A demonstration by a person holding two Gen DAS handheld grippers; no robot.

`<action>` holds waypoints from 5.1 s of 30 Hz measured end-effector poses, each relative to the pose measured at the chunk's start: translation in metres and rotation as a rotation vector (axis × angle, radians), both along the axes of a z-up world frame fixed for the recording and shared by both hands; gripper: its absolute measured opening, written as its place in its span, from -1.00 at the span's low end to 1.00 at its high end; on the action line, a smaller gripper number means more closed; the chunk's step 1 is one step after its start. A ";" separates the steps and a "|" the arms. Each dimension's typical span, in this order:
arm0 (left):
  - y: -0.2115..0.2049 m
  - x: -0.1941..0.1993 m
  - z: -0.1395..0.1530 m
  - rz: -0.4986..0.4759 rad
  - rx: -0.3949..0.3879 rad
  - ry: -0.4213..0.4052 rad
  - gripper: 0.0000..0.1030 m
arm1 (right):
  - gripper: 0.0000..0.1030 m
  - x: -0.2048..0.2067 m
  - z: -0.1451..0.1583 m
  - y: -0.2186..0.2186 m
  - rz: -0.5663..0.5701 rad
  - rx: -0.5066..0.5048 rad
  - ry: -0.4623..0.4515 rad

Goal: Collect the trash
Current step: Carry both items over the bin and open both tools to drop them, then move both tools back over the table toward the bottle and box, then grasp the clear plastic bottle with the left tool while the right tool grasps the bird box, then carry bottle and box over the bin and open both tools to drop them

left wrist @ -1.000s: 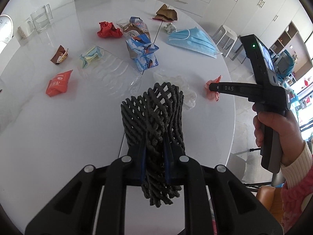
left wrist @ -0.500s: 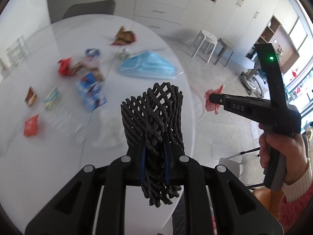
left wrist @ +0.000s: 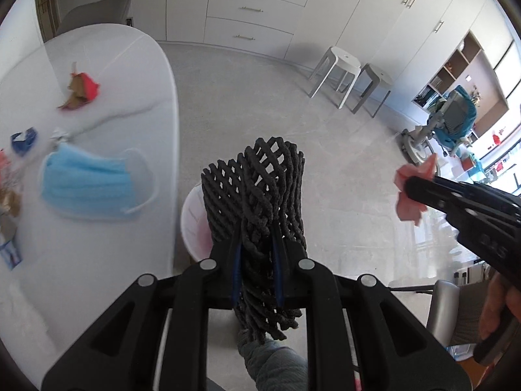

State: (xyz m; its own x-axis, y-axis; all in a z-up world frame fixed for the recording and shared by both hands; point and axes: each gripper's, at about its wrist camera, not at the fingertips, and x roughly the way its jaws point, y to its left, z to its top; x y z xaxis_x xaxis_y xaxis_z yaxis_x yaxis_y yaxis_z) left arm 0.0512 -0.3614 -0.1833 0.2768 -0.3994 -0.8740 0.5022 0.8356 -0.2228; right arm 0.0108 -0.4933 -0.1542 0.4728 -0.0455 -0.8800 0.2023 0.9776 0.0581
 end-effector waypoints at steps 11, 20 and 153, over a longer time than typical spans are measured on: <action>-0.052 0.039 -0.075 0.080 0.087 0.111 0.13 | -0.63 0.039 -0.046 -0.042 0.107 0.075 0.064; -0.037 0.032 -0.057 0.090 0.088 0.082 0.41 | -0.64 0.047 -0.065 -0.033 0.171 0.114 0.081; 0.378 -0.002 0.063 0.604 0.106 -0.064 0.27 | -0.04 0.097 0.025 0.351 0.417 0.077 -0.092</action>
State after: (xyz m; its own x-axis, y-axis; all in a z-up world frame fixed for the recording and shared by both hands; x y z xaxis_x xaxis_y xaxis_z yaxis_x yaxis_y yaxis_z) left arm 0.0497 0.0164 -0.1200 0.4797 -0.0675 -0.8748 -0.0568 0.9926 -0.1077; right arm 0.1079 -0.1420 -0.1296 0.5135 0.2307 -0.8265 -0.2187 0.9666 0.1339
